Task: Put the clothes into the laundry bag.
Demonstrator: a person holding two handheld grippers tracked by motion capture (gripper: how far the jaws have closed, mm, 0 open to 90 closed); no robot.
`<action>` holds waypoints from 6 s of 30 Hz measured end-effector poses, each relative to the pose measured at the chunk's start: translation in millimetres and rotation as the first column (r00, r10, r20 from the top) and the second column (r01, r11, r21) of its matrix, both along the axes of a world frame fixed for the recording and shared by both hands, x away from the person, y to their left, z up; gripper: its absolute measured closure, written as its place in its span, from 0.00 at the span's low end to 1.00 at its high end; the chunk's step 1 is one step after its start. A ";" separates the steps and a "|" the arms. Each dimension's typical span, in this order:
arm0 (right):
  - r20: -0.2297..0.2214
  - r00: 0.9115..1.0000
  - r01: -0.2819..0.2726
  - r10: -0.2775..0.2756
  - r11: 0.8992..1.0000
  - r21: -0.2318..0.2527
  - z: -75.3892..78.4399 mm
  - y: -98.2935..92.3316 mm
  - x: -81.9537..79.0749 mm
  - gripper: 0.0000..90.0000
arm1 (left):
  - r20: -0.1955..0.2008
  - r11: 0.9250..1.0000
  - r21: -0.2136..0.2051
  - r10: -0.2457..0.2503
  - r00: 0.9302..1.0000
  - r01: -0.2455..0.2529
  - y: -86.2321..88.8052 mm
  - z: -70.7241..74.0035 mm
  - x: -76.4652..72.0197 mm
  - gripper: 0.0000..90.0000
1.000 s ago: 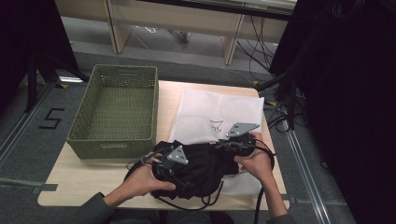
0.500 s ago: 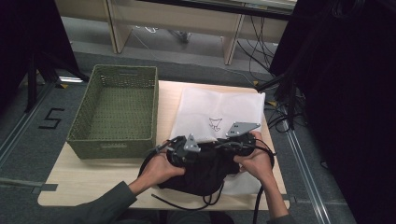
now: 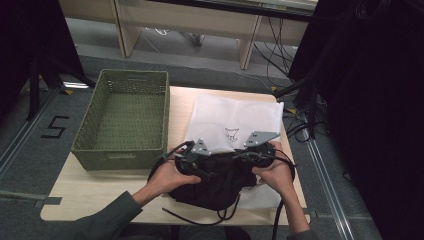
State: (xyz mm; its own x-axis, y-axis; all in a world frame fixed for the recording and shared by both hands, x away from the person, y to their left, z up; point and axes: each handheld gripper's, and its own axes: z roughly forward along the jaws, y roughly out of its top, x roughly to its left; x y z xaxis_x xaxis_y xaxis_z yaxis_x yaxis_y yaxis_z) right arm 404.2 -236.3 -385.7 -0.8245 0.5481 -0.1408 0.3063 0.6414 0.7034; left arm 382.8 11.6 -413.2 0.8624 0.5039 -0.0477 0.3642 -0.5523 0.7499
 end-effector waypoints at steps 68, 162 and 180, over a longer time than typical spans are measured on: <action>-0.002 1.000 -0.004 0.004 1.000 0.003 4.3 2.8 -3.3 0.97 | 0.043 0.994 0.060 0.091 0.995 -0.094 -28.7 -23.8 24.5 0.86; -0.025 1.000 -0.005 0.005 1.000 -0.005 -1.2 -5.6 -2.8 0.97 | 0.025 0.988 0.113 0.100 0.995 -0.102 -27.0 -56.4 32.8 0.91; -0.037 0.999 0.016 -0.016 1.000 -0.006 -3.1 -9.3 -1.8 0.97 | -0.025 0.988 0.151 -0.028 0.999 0.031 -7.8 -74.4 -6.1 0.26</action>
State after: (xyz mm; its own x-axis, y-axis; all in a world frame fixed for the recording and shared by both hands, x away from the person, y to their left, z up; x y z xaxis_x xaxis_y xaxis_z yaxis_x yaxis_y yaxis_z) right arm 402.4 -245.6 -388.8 -0.8205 0.5604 -0.1128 0.3425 0.6399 0.6879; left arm 376.8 3.9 -487.6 0.8766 0.4812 0.0069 0.3624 -0.6694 0.6485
